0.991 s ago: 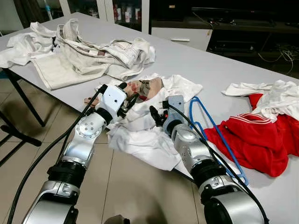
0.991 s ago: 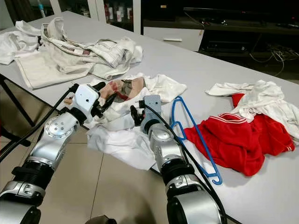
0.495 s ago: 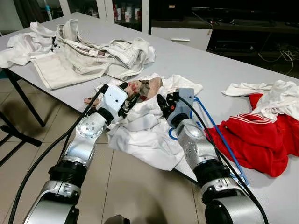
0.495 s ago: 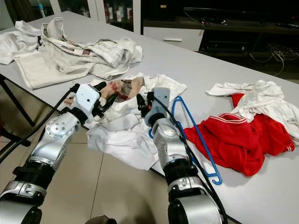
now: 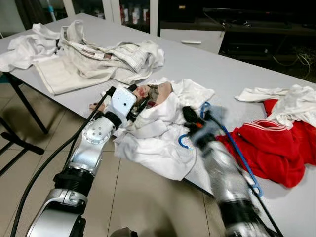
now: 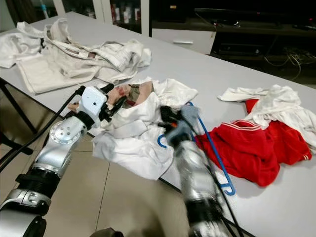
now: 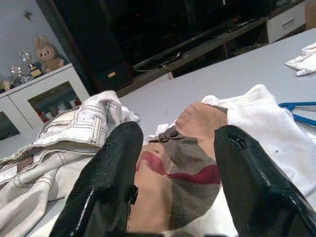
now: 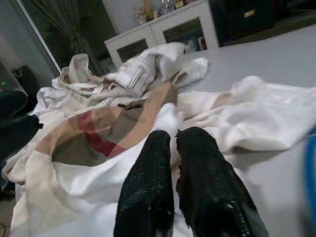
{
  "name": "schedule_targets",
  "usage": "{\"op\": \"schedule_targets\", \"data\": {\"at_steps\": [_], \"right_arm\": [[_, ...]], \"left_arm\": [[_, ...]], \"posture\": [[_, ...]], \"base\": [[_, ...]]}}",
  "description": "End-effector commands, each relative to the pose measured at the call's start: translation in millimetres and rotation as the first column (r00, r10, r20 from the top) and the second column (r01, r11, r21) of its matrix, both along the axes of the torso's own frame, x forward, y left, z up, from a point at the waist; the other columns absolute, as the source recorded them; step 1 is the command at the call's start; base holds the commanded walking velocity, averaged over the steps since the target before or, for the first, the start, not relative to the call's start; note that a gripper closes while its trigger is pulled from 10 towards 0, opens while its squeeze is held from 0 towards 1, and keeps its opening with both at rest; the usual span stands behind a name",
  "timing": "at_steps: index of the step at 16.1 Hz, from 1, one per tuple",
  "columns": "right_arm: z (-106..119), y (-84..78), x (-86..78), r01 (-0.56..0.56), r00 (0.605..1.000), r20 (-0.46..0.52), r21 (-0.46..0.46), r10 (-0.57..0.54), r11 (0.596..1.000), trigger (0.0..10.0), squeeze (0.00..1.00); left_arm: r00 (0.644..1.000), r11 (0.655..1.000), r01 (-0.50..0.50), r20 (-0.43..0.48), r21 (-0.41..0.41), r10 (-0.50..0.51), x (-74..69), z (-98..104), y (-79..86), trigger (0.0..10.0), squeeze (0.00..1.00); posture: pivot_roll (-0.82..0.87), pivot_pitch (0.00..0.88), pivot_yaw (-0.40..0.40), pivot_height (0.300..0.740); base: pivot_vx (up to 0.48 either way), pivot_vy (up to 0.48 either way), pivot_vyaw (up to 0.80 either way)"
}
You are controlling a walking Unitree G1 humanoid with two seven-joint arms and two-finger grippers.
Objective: Hang hanger
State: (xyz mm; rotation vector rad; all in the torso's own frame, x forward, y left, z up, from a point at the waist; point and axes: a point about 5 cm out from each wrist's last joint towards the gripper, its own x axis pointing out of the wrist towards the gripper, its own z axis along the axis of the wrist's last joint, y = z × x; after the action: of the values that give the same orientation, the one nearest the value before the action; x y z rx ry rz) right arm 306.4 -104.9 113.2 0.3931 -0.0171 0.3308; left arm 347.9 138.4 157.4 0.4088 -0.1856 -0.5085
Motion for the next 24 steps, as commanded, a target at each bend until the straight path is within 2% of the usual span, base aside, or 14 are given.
{"op": "schedule_targets", "data": {"at_steps": [1, 2, 3, 5, 6, 7, 8, 10, 12, 14, 17, 20, 21, 24], "right_arm": [[7.0, -8.9, -5.2, 0.008, 1.000, 0.021, 0.014, -0.009, 1.000, 0.0, 0.00], [7.0, -8.9, -5.2, 0.008, 1.000, 0.021, 0.014, -0.009, 1.000, 0.0, 0.00], [6.2, -23.8, -11.8, 0.038, 0.999, 0.015, -0.003, -0.038, 0.999, 0.0, 0.00], [6.2, -33.5, -16.8, 0.056, 0.998, 0.019, -0.058, -0.055, 0.997, 0.0, 0.00], [5.9, -32.8, -18.4, 0.049, 0.999, 0.025, -0.111, -0.046, 0.993, 7.7, 0.00], [9.0, -23.0, -20.4, 0.028, 0.998, 0.057, -0.189, -0.017, 0.982, 10.0, 0.00], [14.1, -16.1, -23.1, 0.019, 0.996, 0.084, -0.209, -0.002, 0.978, 10.0, 0.00], [19.8, -14.4, -26.0, 0.031, 0.993, 0.119, -0.220, -0.005, 0.975, 10.0, 0.00], [29.4, -22.2, -32.6, 0.073, 0.980, 0.199, -0.308, -0.011, 0.949, 10.0, 0.00], [33.8, -31.3, -38.7, 0.076, 0.971, 0.237, -0.381, 0.018, 0.921, 10.0, 0.00], [34.3, -42.5, -38.1, 0.098, 0.974, 0.228, -0.404, -0.004, 0.909, 10.0, 0.00], [32.4, -36.3, -34.8, 0.094, 0.977, 0.214, -0.399, -0.007, 0.912, 10.0, 0.00], [31.3, -31.0, -32.0, 0.076, 0.981, 0.192, -0.370, -0.003, 0.926, 10.0, 0.00], [29.5, -26.8, -29.4, 0.051, 0.985, 0.173, -0.376, 0.016, 0.925, 10.0, 0.00]], "left_arm": [[1.000, 1.000, 0.010, 0.001, -0.002, -0.010, 2.3, 2.3, -2.2, 10.0, 0.00], [1.000, 1.000, 0.010, 0.001, -0.002, -0.010, 2.3, 2.3, -2.2, 10.0, 0.00], [1.000, 1.000, 0.011, 0.004, -0.004, -0.011, 3.4, 3.6, -2.5, 10.0, 0.00], [1.000, 1.000, 0.010, 0.005, -0.008, -0.010, 4.0, 4.4, -1.9, 10.0, 0.00], [1.000, 1.000, 0.008, 0.002, -0.017, -0.008, 4.3, 4.2, -1.8, 10.0, 0.00], [0.999, 0.995, -0.023, -0.030, -0.100, 0.020, 5.5, 1.7, -2.6, 10.0, 0.00], [0.997, 0.985, -0.038, -0.066, -0.166, 0.027, 4.2, -2.0, -4.3, 10.0, 0.00], [0.995, 0.981, -0.022, -0.098, -0.192, 0.003, -1.5, -7.8, -8.8, 10.0, 0.00], [0.985, 0.966, 0.028, -0.158, -0.257, -0.071, -17.4, -16.9, -18.9, 10.0, 0.00], [0.970, 0.951, 0.049, -0.213, -0.305, -0.118, -35.0, -27.6, -28.1, 10.0, 0.00], [0.964, 0.945, 0.046, -0.233, -0.323, -0.127, -47.8, -30.1, -34.4, 10.0, 0.00], [0.967, 0.948, 0.034, -0.228, -0.317, -0.111, -47.6, -24.6, -36.6, 10.0, 0.00], [0.970, 0.949, 0.033, -0.219, -0.313, -0.106, -44.9, -20.9, -37.0, 10.0, 0.00], [0.973, 0.951, 0.032, -0.207, -0.306, -0.099, -42.5, -15.9, -38.4, 10.0, 0.00]], "posture": [[0.04, 0.000, 0.001, 0.723], [0.04, 0.000, 0.001, 0.723], [0.04, 0.000, 0.003, 0.723], [0.03, 0.000, 0.009, 0.723], [0.03, 0.000, 0.009, 0.723], [0.03, 0.000, 0.009, 0.723], [0.03, 0.000, 0.009, 0.723], [0.03, 0.000, 0.007, 0.723], [0.04, 0.000, 0.002, 0.723], [0.03, 0.000, 0.002, 0.723], [0.04, 0.004, 0.002, 0.723], [0.04, 0.004, 0.001, 0.723], [0.04, 0.003, 0.002, 0.723], [0.04, 0.003, 0.003, 0.723]], "base": [[0.000, 0.000, 0.00], [0.000, 0.000, 0.00], [0.000, 0.000, 0.00], [0.000, 0.000, 0.00], [0.000, 0.000, 0.00], [0.000, 0.000, 0.00], [0.000, 0.000, 0.00], [0.000, 0.000, 0.00], [0.000, 0.000, 0.63], [0.000, 0.000, 0.00], [0.000, 0.000, 0.80], [0.000, 0.000, 0.69], [0.000, 0.000, 0.00], [0.000, 0.000, 0.00]]}}
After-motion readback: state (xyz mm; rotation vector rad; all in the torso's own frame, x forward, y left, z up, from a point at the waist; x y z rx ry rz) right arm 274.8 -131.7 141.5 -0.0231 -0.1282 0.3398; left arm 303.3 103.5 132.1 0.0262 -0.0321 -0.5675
